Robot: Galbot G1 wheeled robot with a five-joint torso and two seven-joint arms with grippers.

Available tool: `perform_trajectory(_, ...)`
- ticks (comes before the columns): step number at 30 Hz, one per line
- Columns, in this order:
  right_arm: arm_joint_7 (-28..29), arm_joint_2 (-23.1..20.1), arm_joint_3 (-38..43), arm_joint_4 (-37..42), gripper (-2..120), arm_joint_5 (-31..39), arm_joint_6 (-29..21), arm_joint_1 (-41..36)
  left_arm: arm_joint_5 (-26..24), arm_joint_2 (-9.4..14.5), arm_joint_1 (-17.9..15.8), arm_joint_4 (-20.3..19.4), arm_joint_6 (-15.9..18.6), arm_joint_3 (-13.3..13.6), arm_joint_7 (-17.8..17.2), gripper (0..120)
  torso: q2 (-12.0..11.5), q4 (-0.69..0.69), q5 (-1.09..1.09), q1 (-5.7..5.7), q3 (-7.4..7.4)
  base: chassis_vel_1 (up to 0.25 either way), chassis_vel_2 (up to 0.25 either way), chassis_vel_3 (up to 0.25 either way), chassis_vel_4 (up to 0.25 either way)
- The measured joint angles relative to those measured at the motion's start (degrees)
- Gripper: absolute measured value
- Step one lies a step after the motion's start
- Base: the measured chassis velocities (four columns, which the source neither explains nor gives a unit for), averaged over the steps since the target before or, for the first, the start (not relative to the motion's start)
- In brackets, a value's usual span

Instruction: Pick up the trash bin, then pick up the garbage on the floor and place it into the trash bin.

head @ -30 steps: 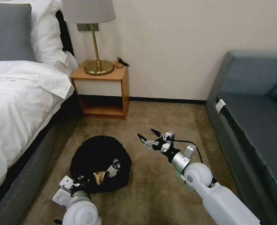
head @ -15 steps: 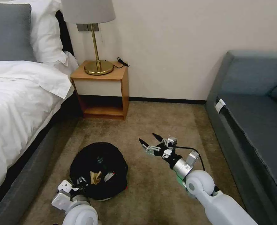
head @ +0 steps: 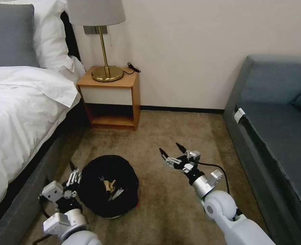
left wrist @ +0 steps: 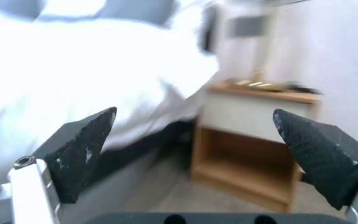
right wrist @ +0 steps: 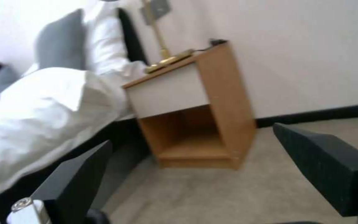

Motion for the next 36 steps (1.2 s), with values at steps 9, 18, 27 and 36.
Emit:
perform_trajectory(9,4.17,5.25,7.03,2.56,100,-3.15,0.89,-7.72,17.19,1.56,4.28,2.79,-5.63,1.29,5.78,100,0.0,-0.01,-0.02,0.0,0.0,0.0,0.0,0.0,0.0)
perform_trajectory(18,8.75,11.59,10.49,2.72,100,-10.18,4.53,-12.44,25.97,1.56,7.43,6.02,-12.53,-0.21,5.05,100,0.0,0.0,0.0,0.0,0.0,0.0,0.0,0.0,0.0)
perform_trajectory(27,11.09,13.18,11.83,3.07,100,-11.83,4.28,-15.86,23.64,1.33,7.92,8.98,-13.7,0.12,3.34,100,0.0,-0.01,-0.02,0.0,0.0,0.0,0.0,0.0,0.0)
perform_trajectory(36,11.09,13.07,11.76,3.07,100,-11.79,4.16,-15.78,23.3,1.33,7.84,8.99,-13.58,0.15,3.24,100,0.0,0.0,-0.01,0.0,0.0,0.0,0.0,0.0,0.0)
